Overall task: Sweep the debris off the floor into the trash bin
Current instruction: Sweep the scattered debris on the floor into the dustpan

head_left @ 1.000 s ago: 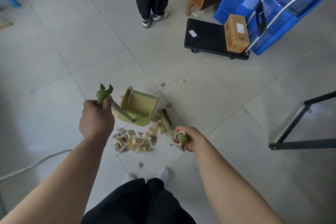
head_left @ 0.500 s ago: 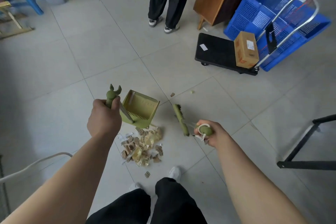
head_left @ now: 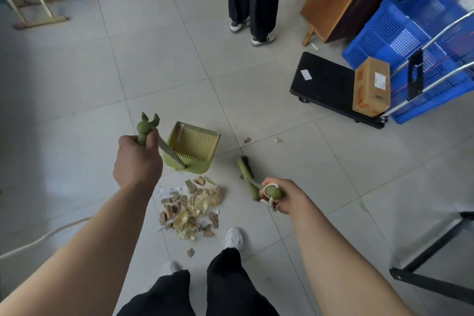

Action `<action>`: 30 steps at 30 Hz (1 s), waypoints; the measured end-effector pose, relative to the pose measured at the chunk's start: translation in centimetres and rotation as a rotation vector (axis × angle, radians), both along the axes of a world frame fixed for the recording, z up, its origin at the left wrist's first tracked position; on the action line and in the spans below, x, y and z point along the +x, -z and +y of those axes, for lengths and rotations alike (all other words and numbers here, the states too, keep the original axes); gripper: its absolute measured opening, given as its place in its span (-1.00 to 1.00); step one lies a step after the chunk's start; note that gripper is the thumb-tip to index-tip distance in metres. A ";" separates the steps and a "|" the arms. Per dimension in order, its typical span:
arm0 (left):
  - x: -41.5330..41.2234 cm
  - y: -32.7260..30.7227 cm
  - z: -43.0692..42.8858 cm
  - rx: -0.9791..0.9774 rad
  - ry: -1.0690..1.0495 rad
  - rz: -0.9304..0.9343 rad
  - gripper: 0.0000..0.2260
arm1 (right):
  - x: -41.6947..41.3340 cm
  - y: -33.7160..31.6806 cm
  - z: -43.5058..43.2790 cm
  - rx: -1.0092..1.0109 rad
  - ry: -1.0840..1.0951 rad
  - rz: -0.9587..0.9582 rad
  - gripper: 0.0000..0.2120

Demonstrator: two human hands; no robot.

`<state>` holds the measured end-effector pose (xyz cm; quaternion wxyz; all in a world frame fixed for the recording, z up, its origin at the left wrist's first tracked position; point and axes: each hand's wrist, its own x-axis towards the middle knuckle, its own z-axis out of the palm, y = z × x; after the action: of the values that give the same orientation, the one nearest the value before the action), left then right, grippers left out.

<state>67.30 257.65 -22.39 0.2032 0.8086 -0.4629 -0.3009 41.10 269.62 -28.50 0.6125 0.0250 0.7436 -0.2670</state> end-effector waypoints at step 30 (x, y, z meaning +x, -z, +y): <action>-7.0 1.4 -3.8 -0.043 -0.201 -0.047 -0.55 | -12.3 5.6 -10.6 -0.089 0.011 0.119 -0.94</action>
<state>60.33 253.85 -23.76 0.2390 0.8532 -0.3904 -0.2500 28.79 259.03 -34.12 0.5662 -0.0142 0.7659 -0.3043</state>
